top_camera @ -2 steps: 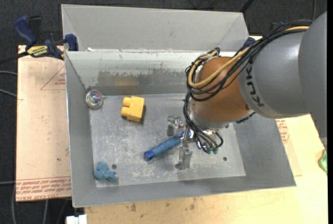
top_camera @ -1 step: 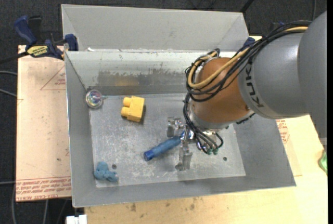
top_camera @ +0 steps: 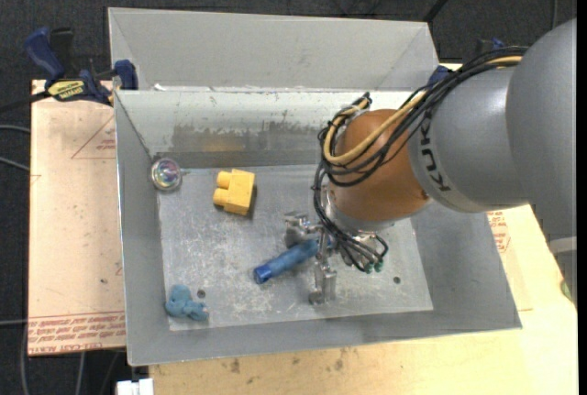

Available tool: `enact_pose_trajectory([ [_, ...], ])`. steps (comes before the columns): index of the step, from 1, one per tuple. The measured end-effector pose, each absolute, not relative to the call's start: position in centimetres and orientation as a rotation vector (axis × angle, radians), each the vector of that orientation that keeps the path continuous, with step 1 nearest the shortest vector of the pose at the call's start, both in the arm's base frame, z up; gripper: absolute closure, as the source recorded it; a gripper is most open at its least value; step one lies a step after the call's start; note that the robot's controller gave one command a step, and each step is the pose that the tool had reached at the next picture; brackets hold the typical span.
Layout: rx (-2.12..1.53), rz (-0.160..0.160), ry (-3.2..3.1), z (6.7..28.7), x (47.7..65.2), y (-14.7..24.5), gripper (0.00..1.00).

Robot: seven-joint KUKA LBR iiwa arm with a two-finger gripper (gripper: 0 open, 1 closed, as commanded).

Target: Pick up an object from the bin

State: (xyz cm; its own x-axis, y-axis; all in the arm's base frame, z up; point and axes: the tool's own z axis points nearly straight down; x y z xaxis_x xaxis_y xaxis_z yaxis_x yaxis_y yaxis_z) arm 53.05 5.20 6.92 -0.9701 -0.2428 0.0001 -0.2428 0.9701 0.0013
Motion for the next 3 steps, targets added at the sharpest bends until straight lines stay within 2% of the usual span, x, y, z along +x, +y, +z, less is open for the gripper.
enact_pose_trajectory([
  [1, 0.380, -0.005, -3.119, 6.9, 53.1, 5.3, 0.00],
  [2, 0.380, -0.005, -3.120, 7.0, 53.1, 5.2, 1.00],
  [3, 0.378, -0.001, -3.128, 17.1, 53.3, 5.3, 1.00],
])
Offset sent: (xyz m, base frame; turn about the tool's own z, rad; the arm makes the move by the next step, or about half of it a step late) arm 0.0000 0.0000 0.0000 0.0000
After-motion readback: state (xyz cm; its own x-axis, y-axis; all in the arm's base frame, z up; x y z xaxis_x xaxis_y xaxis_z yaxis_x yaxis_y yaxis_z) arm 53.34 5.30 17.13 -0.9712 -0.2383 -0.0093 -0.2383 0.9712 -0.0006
